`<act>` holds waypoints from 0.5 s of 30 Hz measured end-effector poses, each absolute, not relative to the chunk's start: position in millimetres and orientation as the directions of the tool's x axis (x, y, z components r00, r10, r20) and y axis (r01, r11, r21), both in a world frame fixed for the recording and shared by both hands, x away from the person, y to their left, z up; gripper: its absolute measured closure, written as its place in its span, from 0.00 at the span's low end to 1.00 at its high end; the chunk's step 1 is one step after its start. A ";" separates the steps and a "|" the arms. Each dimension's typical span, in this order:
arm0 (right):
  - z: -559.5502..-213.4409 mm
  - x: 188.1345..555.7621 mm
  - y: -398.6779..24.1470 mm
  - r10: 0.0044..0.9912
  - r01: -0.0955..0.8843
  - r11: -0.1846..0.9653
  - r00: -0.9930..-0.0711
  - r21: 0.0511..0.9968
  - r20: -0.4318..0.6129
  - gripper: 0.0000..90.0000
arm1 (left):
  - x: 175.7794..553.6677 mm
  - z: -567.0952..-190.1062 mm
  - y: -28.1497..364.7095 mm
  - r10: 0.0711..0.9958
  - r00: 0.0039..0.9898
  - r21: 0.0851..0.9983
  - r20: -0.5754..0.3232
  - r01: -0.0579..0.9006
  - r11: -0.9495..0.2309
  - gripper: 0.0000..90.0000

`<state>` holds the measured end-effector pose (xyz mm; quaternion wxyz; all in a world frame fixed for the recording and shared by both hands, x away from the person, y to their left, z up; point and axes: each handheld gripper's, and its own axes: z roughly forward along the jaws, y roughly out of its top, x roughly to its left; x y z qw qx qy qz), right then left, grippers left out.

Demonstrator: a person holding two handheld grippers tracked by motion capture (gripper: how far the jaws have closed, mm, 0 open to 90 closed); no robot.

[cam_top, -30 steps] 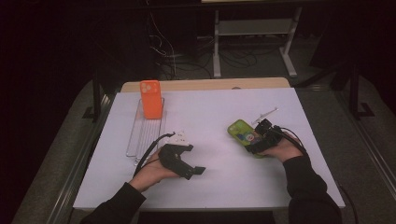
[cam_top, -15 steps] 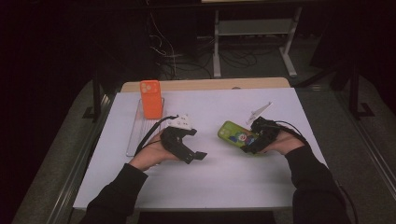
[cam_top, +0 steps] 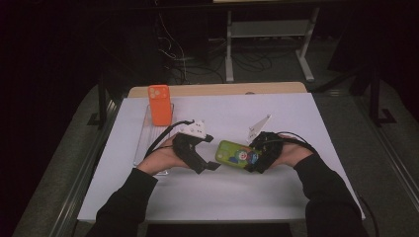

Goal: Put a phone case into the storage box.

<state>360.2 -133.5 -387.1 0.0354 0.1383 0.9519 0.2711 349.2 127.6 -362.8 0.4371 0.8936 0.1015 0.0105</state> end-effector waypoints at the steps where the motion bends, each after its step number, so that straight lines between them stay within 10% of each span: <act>1: -387.4 359.1 -131.9 0.269 0.231 0.817 -0.963 0.529 0.005 0.17 | 348.3 -363.5 127.0 0.188 0.979 0.783 -0.079 0.177 -0.596 0.02; 15: -385.9 340.9 -112.2 0.126 0.105 0.853 -0.992 0.512 -0.007 0.17 | 342.3 -374.3 114.2 0.098 0.992 0.742 -0.076 0.122 -0.660 0.02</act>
